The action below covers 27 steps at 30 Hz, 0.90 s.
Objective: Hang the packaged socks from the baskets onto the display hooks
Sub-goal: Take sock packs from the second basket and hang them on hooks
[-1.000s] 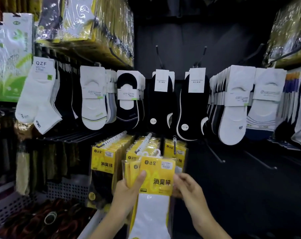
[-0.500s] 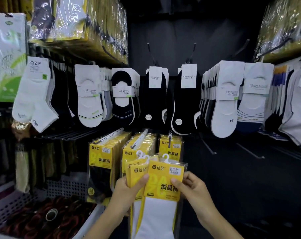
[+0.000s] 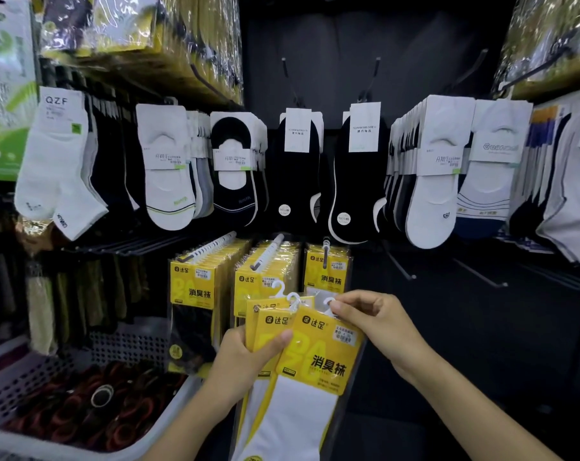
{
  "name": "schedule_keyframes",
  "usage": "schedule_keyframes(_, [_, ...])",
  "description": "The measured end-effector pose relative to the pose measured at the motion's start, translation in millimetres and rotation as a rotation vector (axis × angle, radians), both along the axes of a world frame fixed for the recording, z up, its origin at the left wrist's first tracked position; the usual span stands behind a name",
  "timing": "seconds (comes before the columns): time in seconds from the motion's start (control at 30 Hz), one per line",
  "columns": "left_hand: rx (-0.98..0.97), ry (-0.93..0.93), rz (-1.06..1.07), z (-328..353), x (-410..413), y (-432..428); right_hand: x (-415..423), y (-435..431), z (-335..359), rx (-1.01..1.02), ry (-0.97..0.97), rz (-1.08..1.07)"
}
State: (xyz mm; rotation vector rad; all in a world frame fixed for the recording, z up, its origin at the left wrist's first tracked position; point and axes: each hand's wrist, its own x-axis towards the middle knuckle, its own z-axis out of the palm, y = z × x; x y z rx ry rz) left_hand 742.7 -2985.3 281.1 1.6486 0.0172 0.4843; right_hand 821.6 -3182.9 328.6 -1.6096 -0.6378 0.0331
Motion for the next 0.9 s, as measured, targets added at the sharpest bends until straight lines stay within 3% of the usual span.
schedule_keyframes(0.33, [-0.072, -0.049, -0.009, 0.4, 1.6, -2.7, 1.2, -1.9, -5.3, -0.033, 0.062, -0.039])
schedule_keyframes(0.5, [-0.079, -0.065, -0.037, -1.3, 3.0, -5.6, -0.2, 0.8, -9.1, 0.063, 0.164, -0.020])
schedule_keyframes(0.7, [-0.064, -0.096, 0.028, -0.3, 7.8, -1.7, -0.2, -2.7, -7.0, 0.009, 0.102, -0.061])
schedule_keyframes(0.9, [-0.103, -0.045, 0.032, -0.1, 18.1, -7.6, -2.1, 6.0, -27.2, 0.125, 0.283, 0.028])
